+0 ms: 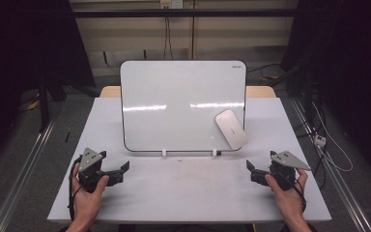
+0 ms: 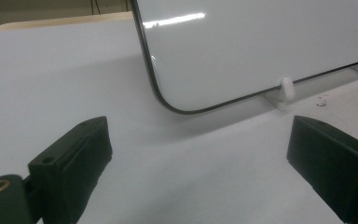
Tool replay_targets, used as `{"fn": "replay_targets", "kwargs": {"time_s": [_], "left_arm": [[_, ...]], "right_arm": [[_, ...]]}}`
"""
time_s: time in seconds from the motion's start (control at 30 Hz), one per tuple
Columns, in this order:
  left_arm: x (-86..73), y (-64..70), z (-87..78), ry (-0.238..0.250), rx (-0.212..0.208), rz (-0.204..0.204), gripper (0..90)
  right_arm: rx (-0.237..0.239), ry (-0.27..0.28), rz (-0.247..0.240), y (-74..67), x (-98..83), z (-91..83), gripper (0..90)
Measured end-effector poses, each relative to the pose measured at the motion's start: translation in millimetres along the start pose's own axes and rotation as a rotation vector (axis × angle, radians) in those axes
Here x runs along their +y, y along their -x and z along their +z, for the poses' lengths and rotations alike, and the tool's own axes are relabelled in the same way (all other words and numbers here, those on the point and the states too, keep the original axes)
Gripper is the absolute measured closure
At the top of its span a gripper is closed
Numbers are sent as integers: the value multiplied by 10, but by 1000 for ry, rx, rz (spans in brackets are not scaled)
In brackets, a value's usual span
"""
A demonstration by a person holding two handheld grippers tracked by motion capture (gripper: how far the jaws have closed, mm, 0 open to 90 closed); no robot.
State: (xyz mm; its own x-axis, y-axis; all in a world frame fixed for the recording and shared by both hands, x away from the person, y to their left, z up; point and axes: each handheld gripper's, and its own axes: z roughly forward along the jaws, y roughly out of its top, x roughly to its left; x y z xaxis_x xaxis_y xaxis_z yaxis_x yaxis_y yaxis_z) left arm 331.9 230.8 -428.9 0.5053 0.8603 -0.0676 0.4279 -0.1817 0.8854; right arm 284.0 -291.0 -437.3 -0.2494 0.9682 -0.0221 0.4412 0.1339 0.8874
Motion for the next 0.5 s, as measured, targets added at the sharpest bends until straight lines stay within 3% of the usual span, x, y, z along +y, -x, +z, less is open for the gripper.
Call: {"fn": "replay_targets", "kwargs": {"time_s": [0.27, 0.5], "left_arm": [[10, 7, 22, -9, -2, 2, 61], [6, -13, 10, -14, -12, -29, 61]], "right_arm": [[-10, -1, 14, 45, -91, -72, 89], [-9, -7, 5, 33, -107, -55, 83]]}}
